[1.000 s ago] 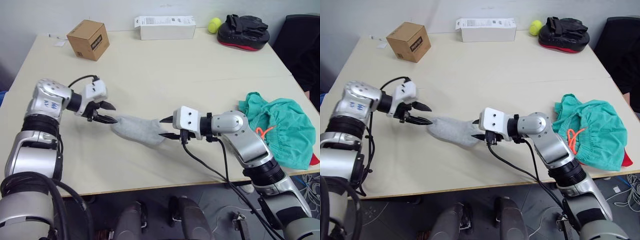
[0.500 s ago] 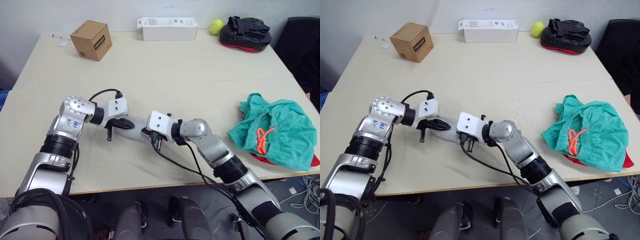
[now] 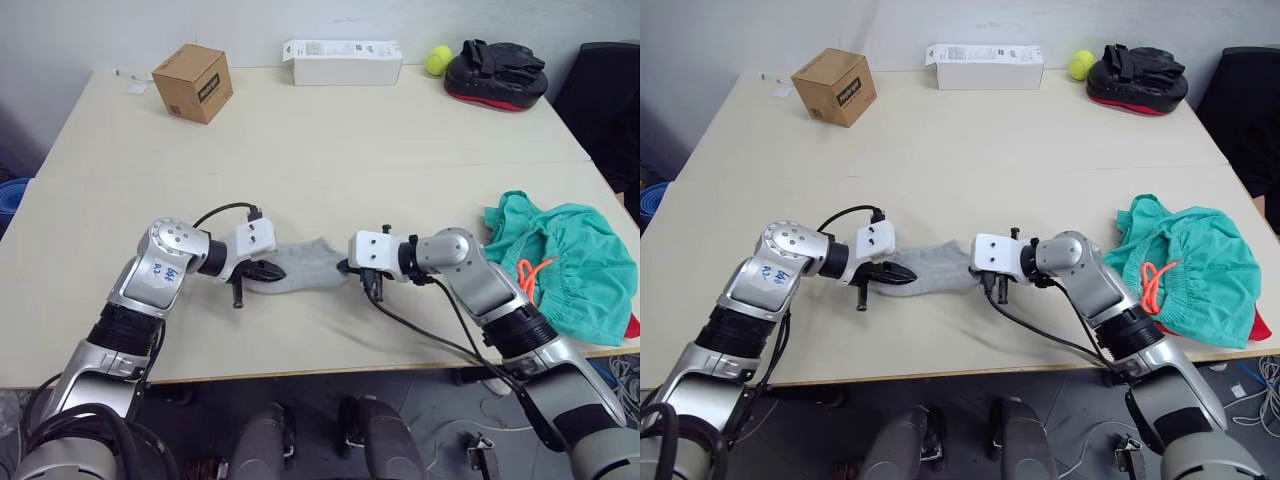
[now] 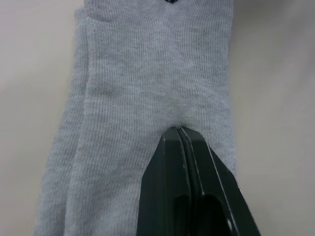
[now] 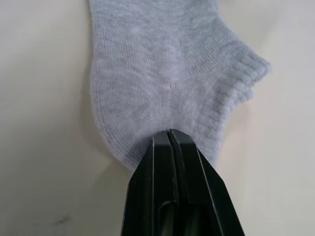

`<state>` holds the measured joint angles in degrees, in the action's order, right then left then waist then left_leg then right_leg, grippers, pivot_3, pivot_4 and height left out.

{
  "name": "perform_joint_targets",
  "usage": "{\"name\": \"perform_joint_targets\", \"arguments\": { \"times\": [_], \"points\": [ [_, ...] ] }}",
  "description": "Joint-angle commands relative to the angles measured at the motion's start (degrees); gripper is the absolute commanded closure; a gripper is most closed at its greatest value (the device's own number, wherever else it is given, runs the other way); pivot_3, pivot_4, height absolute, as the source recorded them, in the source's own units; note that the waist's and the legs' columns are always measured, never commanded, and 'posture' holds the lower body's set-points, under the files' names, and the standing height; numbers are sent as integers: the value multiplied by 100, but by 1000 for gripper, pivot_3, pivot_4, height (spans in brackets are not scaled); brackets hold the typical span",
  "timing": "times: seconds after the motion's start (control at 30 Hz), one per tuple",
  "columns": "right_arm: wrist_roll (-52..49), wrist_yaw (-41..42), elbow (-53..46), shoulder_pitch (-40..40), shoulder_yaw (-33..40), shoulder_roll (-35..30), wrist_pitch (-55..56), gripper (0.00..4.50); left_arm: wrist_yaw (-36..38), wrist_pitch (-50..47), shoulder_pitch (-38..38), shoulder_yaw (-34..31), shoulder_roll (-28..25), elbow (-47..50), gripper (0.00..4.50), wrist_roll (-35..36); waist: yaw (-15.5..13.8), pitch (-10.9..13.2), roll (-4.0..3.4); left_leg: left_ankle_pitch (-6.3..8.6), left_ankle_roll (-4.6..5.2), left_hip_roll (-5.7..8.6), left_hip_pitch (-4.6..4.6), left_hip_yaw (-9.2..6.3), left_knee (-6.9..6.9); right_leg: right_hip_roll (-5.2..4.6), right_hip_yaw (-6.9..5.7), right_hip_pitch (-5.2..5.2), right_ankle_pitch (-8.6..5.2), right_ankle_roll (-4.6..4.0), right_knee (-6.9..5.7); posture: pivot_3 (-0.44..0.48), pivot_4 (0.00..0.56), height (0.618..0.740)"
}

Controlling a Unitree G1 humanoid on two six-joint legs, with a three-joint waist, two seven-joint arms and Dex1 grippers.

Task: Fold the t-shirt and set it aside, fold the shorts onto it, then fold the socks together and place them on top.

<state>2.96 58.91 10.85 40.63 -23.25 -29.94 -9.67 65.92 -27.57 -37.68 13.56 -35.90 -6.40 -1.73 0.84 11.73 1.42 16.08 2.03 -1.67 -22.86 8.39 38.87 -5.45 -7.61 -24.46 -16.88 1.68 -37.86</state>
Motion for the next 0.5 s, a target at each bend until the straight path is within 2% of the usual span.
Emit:
{"name": "perform_joint_targets", "arguments": {
  "times": [0.03, 0.13, 0.23, 0.37, 0.5],
  "points": [
    [-378, -22, -249, 139, 341, 298, -406, 4500, -176, 74, 40, -21, -35, -64, 4466, -4, 8, 0, 0, 0, 0, -1, 0, 1, 0, 0, 0, -1, 0, 0, 0, 0, 150, 740],
    [-596, -340, -645, 312, 442, 873, -985, 4500, -189, 238, 23, -94, -120, -187, 4466, 54, 35, 0, -1, -1, -2, -2, -4, 1, 0, 0, 0, -7, 0, 0, -3, 0, 150, 740],
    [-350, -486, -669, 250, 140, 1177, -1040, 4500, -232, 281, -3, -165, -147, -255, 4466, 124, 71, 0, -1, 0, -5, -3, -5, 0, -4, 0, 0, -11, 0, -1, -7, 0, 150, 740],
    [159, -690, -203, 100, -283, 1201, -696, 4500, -318, 216, 39, -288, -196, -217, 4466, 245, 61, 0, 0, 2, -3, 1, -12, -1, -3, -1, -2, -12, 0, 0, 1, 0, 150, 740],
    [487, -804, 235, -59, -357, 938, -285, 4500, -373, 278, 253, -375, -364, -164, 4466, 261, 78, 0, -1, 3, -1, 1, -14, 2, -3, -2, 0, -15, 0, 0, 1, 0, 150, 740]
  ]
}}
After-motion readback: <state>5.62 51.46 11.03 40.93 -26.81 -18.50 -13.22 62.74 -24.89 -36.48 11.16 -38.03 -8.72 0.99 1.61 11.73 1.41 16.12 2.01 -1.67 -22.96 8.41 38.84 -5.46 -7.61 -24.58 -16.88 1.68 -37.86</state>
